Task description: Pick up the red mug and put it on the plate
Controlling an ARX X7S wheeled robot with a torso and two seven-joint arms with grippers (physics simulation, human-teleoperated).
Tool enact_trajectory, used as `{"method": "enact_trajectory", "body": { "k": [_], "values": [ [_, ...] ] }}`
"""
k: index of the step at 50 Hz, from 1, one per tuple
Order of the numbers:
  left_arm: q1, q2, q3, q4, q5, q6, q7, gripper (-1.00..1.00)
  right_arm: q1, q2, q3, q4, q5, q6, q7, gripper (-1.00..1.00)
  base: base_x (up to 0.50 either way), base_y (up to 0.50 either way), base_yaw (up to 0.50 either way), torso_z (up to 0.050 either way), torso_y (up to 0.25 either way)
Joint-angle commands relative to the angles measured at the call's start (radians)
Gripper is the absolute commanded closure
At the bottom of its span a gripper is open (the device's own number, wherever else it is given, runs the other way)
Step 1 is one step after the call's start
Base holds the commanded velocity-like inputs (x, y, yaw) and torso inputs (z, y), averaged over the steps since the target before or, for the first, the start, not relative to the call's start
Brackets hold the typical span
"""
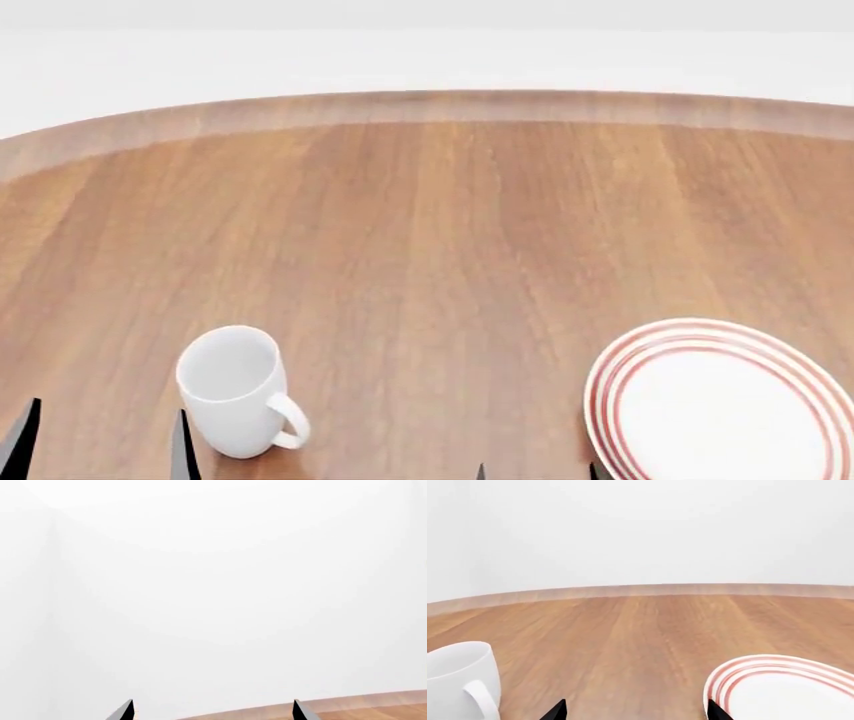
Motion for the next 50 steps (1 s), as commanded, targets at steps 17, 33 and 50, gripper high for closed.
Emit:
{"method": "enact_trajectory", "body": {
  "k": [17, 33, 50],
  "values": [
    [-0.003, -0.006, 0.012, -0.002, -0.014, 0.004, -0.001, -1.0, -0.177, 0.119, -0.028, -0.373, -0.062, 0.115, 0.093, -1.0, 0.0, 0.0, 0.0, 0.0, 0.0],
    [-0.007, -0.01, 0.023, -0.008, -0.026, 0.017, 0.004, -1.0, -0.428, 0.298, -0.017, -0.735, -0.149, 0.167, 0.157, -1.0, 0.0, 0.0, 0.0, 0.0, 0.0],
    [-0.008, -0.013, 0.027, -0.007, -0.025, 0.014, -0.002, -1.0, -0.656, 0.348, 0.018, -0.636, -0.24, -0.168, 0.224, -1.0, 0.0, 0.0, 0.0, 0.0, 0.0]
  ]
}}
